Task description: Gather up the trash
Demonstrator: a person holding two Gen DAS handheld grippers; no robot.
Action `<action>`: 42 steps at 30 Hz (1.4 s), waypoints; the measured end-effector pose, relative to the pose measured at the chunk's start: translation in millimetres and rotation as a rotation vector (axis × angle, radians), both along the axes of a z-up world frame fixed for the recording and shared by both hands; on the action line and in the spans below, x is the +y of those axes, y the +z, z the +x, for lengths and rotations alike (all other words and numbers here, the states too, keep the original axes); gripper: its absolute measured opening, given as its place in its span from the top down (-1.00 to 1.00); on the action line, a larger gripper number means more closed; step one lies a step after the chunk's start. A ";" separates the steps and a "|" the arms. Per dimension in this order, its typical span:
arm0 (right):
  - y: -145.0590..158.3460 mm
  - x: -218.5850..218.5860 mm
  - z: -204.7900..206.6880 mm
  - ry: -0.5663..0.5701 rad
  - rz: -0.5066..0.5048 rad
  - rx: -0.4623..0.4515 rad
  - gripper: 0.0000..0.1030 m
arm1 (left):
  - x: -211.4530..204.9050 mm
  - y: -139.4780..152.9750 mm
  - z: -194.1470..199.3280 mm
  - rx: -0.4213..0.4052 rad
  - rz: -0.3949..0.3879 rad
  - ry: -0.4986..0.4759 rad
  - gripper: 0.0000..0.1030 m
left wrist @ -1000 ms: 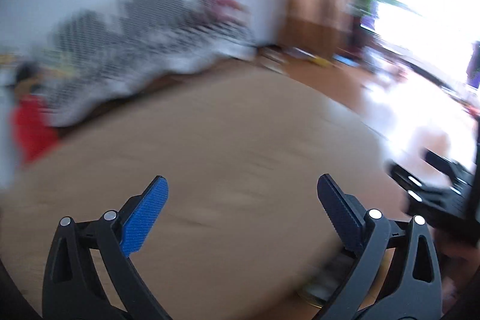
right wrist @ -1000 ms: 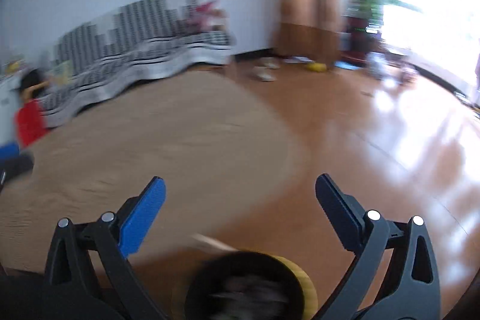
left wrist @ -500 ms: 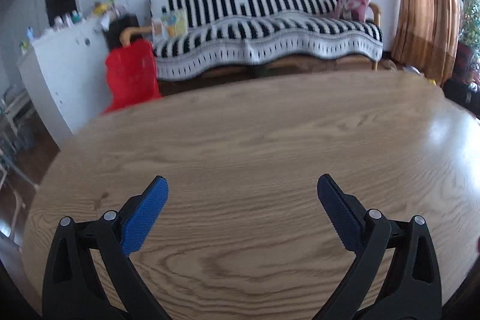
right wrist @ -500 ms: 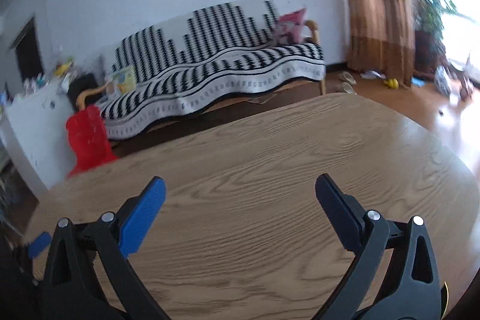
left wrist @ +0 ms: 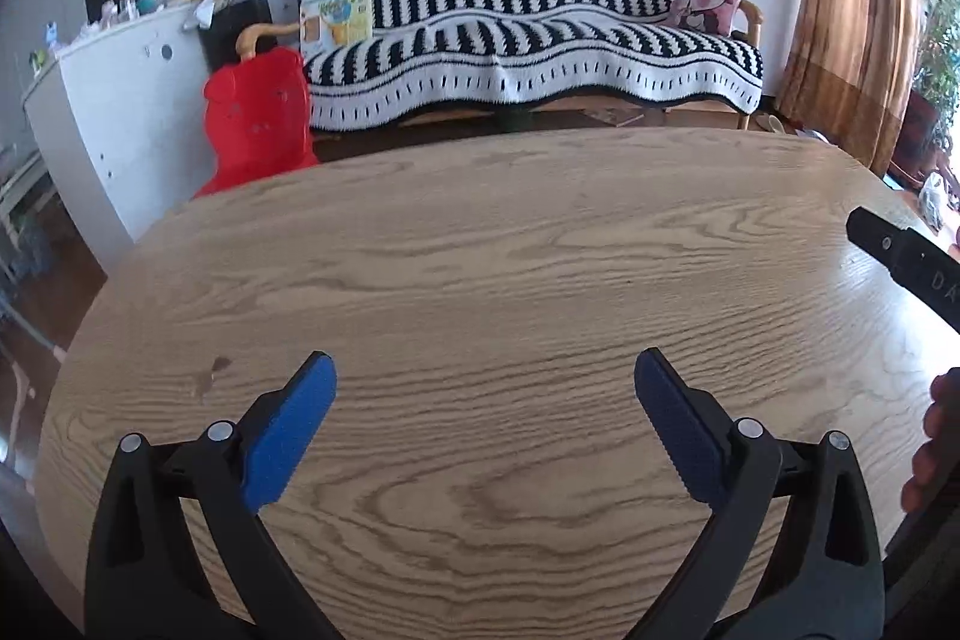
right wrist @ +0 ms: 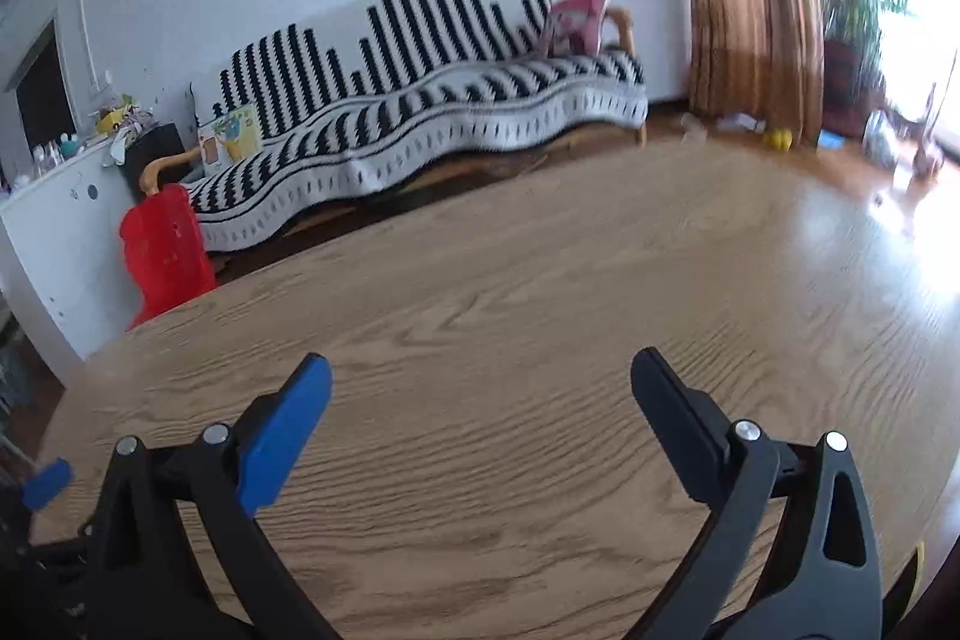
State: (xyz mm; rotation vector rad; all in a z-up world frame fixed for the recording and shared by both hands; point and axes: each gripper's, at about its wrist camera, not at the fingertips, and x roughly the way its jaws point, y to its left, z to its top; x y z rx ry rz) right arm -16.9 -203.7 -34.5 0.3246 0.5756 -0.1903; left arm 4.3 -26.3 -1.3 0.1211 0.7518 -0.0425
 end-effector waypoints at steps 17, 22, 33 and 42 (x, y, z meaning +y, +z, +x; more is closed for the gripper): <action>-24.4 -13.3 3.3 0.038 0.028 0.099 -0.88 | -5.8 -5.8 -12.3 -0.028 -0.007 0.016 -0.88; -20.6 -15.6 -0.1 0.008 0.037 0.080 -0.88 | -2.8 -4.3 -10.8 -0.021 -0.014 0.027 -0.88; -26.5 -33.6 -4.9 -0.049 0.125 0.094 -0.88 | -1.5 -3.5 -12.3 -0.020 -0.016 0.036 -0.88; -25.2 -34.8 -5.8 -0.023 0.135 0.096 -0.88 | -1.0 -5.8 -9.6 -0.011 -0.001 0.030 -0.88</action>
